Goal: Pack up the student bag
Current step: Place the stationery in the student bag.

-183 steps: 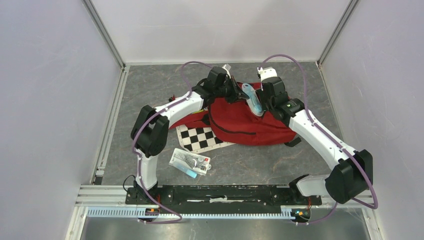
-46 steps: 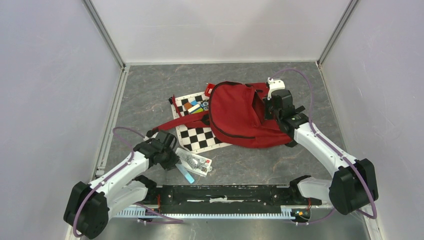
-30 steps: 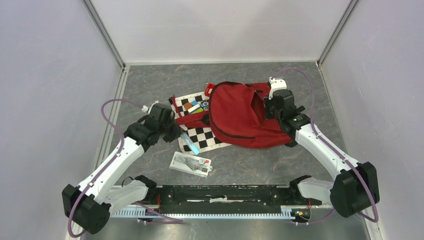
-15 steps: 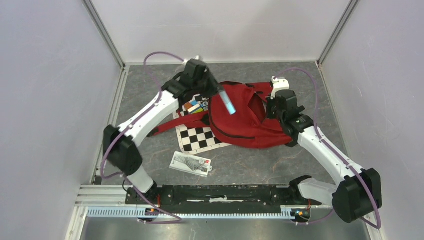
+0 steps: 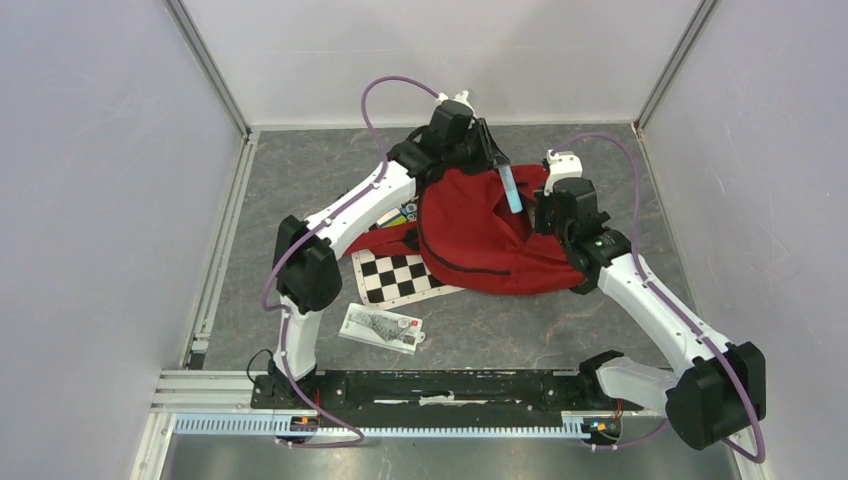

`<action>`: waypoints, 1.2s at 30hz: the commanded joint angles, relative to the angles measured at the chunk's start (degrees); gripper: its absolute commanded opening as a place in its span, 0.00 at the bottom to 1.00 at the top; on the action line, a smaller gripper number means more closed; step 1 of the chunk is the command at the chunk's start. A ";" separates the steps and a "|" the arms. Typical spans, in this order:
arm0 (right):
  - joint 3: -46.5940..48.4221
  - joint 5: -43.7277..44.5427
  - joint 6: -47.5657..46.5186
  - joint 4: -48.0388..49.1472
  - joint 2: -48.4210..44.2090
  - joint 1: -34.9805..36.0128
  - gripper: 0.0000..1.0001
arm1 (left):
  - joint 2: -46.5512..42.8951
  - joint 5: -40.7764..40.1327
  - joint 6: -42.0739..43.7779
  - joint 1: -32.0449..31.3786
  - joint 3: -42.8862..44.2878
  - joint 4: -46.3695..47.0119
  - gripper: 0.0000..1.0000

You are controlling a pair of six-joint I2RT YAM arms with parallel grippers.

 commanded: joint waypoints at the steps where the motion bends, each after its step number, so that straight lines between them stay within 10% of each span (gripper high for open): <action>1: 3.19 2.62 0.08 2.59 -2.65 -0.09 0.07 | 2.32 -0.60 7.40 -1.71 2.34 0.48 0.12; 30: 6.71 3.33 0.74 3.69 -0.29 -0.10 0.05 | 10.80 -2.16 -3.46 -6.84 -0.82 -4.54 0.13; 36: 6.25 3.07 0.98 3.68 -0.76 -0.09 0.05 | 10.66 -2.04 -3.39 -6.97 -0.94 -3.21 0.29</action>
